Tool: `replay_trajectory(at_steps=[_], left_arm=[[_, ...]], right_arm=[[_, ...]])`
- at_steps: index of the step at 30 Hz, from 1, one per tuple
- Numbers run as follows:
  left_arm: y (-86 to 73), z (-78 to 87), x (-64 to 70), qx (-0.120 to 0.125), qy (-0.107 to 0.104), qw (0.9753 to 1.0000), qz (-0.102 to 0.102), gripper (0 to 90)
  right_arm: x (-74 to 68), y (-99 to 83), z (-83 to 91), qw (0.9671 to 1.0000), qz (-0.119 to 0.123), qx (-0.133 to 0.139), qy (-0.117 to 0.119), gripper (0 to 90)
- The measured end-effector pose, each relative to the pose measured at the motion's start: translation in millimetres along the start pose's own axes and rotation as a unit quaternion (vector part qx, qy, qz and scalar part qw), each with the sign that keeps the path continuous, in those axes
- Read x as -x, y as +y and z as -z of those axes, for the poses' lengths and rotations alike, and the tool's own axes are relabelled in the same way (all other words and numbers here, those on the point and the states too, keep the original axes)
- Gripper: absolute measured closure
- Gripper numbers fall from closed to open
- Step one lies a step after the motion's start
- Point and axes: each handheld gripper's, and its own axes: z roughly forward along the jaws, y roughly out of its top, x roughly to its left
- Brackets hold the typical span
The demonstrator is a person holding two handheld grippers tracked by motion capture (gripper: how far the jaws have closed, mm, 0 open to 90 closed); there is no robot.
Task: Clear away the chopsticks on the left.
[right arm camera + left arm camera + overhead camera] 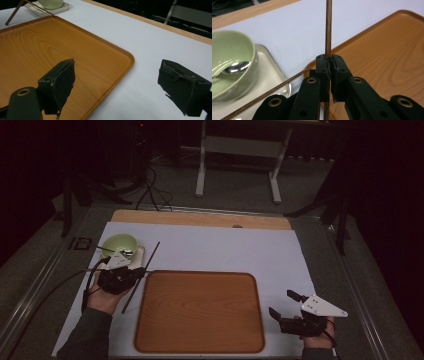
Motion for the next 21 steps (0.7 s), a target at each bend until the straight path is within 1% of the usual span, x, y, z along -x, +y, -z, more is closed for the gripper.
replay_trajectory(at_steps=[3, 7, 14, 21], left_arm=[[5.3, -0.2, 2.1, 0.002, -0.001, 1.0000, -0.002, 86.2], [10.8, 1.2, 4.0, 0.009, -0.009, 0.9999, 0.001, 86.3], [18.9, 6.3, 10.5, 0.024, -0.018, 0.9996, -0.001, 86.3], [27.2, 10.2, 16.4, 0.040, -0.031, 0.9987, 0.005, 86.3]], right_arm=[[0.0, 0.0, 0.0, 1.0000, -0.001, -0.001, 0.000, 13.6], [0.0, 0.1, 0.1, 1.0000, 0.001, 0.000, 0.000, 13.5], [-0.3, 0.2, 0.1, 1.0000, 0.001, 0.001, 0.000, 13.5], [-0.1, 0.1, -0.1, 1.0000, 0.001, 0.000, 0.000, 13.6]])
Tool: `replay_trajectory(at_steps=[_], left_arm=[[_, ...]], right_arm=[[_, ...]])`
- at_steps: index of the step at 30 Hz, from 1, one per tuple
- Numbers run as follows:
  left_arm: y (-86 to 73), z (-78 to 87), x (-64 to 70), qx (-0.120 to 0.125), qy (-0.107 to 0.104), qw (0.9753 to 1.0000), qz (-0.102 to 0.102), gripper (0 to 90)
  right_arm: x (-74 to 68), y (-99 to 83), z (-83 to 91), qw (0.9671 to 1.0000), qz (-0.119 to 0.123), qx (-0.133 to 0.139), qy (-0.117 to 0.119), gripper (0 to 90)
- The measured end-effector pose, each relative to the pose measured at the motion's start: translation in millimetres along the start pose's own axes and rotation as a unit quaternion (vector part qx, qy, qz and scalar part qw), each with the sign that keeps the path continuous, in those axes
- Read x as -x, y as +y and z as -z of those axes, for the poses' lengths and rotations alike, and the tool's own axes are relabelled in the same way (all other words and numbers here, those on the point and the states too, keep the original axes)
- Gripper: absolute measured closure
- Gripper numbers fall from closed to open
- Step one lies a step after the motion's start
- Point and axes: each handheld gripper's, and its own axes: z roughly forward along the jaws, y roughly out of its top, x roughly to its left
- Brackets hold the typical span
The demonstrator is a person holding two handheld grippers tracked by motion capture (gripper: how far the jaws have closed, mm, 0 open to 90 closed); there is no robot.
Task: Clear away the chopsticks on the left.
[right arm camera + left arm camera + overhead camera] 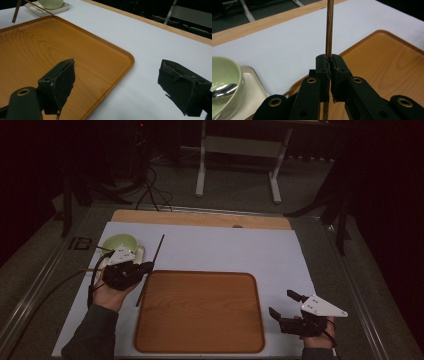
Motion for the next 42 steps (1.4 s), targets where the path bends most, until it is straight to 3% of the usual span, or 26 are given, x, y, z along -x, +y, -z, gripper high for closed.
replay_trajectory(at_steps=[9, 19, 27, 35, 42], left_arm=[[12.4, 1.8, 5.2, 0.014, -0.011, 0.9998, 0.008, 86.2], [10.0, -10.4, 11.8, 0.015, -0.010, 0.9996, 0.024, 86.2], [-6.9, -19.9, 17.6, 0.023, -0.024, 0.9978, 0.058, 86.2], [-23.5, -22.8, 19.7, 0.007, -0.015, 0.9983, 0.057, 86.1], [-35.4, -23.2, 16.4, 0.000, -0.008, 0.9976, 0.069, 86.1]], right_arm=[[-0.1, 0.0, -0.3, 1.0000, 0.001, -0.001, 0.000, 13.5], [-0.1, 0.2, -0.3, 1.0000, 0.002, -0.001, 0.000, 13.6], [0.3, 0.0, 0.2, 1.0000, 0.001, 0.000, 0.000, 13.6], [0.0, 0.2, 0.2, 1.0000, 0.001, 0.000, 0.000, 13.6], [-0.5, 0.5, 0.2, 1.0000, 0.002, -0.001, -0.001, 13.5]])
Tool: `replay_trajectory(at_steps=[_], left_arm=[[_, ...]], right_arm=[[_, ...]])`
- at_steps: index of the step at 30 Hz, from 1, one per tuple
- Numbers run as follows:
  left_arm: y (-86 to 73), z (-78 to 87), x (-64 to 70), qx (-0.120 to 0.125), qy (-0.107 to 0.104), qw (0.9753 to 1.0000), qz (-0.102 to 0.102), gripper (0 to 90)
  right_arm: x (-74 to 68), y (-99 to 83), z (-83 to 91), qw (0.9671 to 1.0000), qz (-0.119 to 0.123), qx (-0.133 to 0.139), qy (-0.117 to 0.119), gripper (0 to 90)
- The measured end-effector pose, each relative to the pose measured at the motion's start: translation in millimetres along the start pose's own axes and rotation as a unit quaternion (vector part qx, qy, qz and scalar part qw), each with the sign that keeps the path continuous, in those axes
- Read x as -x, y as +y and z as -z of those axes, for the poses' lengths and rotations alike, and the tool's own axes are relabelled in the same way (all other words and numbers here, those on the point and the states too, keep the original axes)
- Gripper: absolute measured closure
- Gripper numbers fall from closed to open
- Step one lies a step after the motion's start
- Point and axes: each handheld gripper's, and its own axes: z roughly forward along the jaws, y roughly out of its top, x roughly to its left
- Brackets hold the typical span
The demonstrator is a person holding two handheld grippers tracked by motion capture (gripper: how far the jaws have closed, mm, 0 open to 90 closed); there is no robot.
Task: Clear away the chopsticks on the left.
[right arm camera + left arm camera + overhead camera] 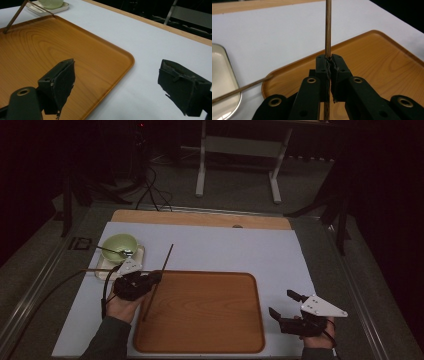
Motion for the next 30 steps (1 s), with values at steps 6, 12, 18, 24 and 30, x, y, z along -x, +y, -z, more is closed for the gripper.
replay_trajectory(at_steps=[6, 12, 18, 24, 30], left_arm=[[-10.4, 2.1, -2.3, 0.001, 0.004, 1.0000, 0.005, 85.9], [-20.2, -0.8, -4.2, -0.011, 0.004, 0.9999, 0.008, 84.9], [-28.9, -4.6, -5.0, -0.021, 0.004, 0.9997, 0.008, 84.5], [-32.3, -8.1, -4.9, -0.034, 0.011, 0.9994, 0.003, 84.2], [-40.1, -13.7, -6.8, -0.052, 0.019, 0.9985, 0.007, 83.9]], right_arm=[[-0.2, -0.1, -0.3, 1.0000, 0.001, 0.000, 0.000, 13.6], [-0.3, 0.0, -0.4, 1.0000, 0.001, -0.001, 0.001, 13.5], [-0.8, 0.0, -1.3, 1.0000, 0.003, -0.002, 0.002, 13.6], [-1.0, -0.1, -1.6, 1.0000, 0.003, -0.004, 0.002, 13.6], [-1.4, 0.1, -1.7, 1.0000, 0.005, -0.005, 0.002, 13.6]])
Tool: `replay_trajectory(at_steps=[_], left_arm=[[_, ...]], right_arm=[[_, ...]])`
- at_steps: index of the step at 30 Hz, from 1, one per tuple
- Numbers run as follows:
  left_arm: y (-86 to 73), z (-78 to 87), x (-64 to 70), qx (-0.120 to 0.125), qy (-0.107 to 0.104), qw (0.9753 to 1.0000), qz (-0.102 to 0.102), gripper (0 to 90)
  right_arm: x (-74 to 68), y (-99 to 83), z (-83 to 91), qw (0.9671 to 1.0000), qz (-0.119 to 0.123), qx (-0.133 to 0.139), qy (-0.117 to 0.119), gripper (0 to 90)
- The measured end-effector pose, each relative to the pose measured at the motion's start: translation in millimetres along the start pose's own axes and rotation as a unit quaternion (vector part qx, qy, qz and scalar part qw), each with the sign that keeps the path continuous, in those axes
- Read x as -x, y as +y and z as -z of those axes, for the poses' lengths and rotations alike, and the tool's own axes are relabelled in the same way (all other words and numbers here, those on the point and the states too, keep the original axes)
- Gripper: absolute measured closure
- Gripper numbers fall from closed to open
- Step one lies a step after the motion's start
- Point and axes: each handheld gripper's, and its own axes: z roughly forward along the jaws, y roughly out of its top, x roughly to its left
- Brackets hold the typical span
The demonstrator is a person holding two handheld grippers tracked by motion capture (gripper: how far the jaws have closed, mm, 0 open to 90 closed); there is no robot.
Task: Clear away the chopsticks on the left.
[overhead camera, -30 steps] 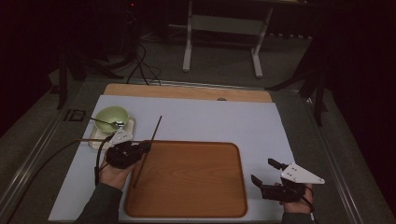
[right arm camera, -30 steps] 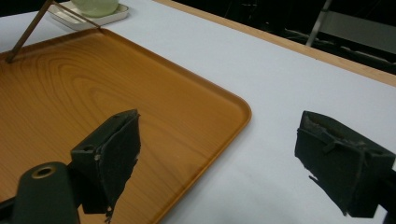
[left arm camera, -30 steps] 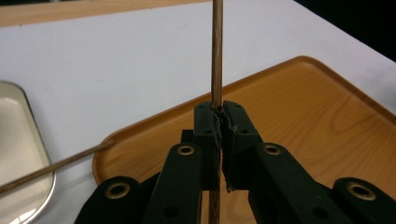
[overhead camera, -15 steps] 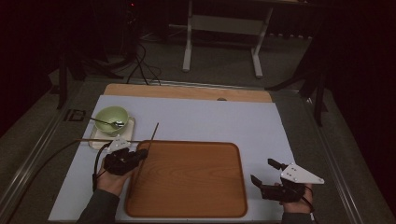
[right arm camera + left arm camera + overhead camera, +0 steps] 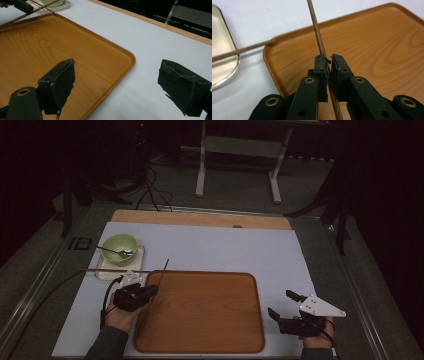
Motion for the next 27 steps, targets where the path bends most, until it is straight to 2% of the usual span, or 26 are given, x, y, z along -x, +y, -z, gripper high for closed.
replay_trajectory(at_steps=[9, 12, 21, 23, 24, 27], left_arm=[[-13.1, -8.4, 2.4, -0.032, 0.025, 0.9992, -0.002, 83.5], [-14.8, -11.4, 7.1, -0.051, 0.043, 0.9974, -0.025, 83.2], [-17.4, -7.4, 9.5, -0.065, 0.056, 0.9956, -0.037, 80.7], [-18.2, -6.5, 9.2, -0.074, 0.054, 0.9952, -0.034, 80.9], [-19.2, -5.7, 9.7, -0.084, 0.057, 0.9942, -0.037, 80.9], [-19.0, -5.0, 11.1, -0.087, 0.060, 0.9935, -0.043, 80.9]], right_arm=[[-0.3, 0.3, 0.3, 1.0000, 0.000, 0.001, 0.002, 13.5], [-1.5, 0.7, -0.7, 1.0000, 0.004, -0.001, 0.004, 13.5], [-2.0, 1.3, 0.1, 1.0000, 0.008, -0.001, 0.005, 13.6], [-2.1, 1.4, 0.0, 1.0000, 0.009, -0.001, 0.005, 13.6], [-2.5, 1.5, -0.2, 0.9999, 0.009, -0.001, 0.005, 13.6], [-2.7, 1.7, -0.6, 0.9999, 0.010, -0.002, 0.006, 13.5]])
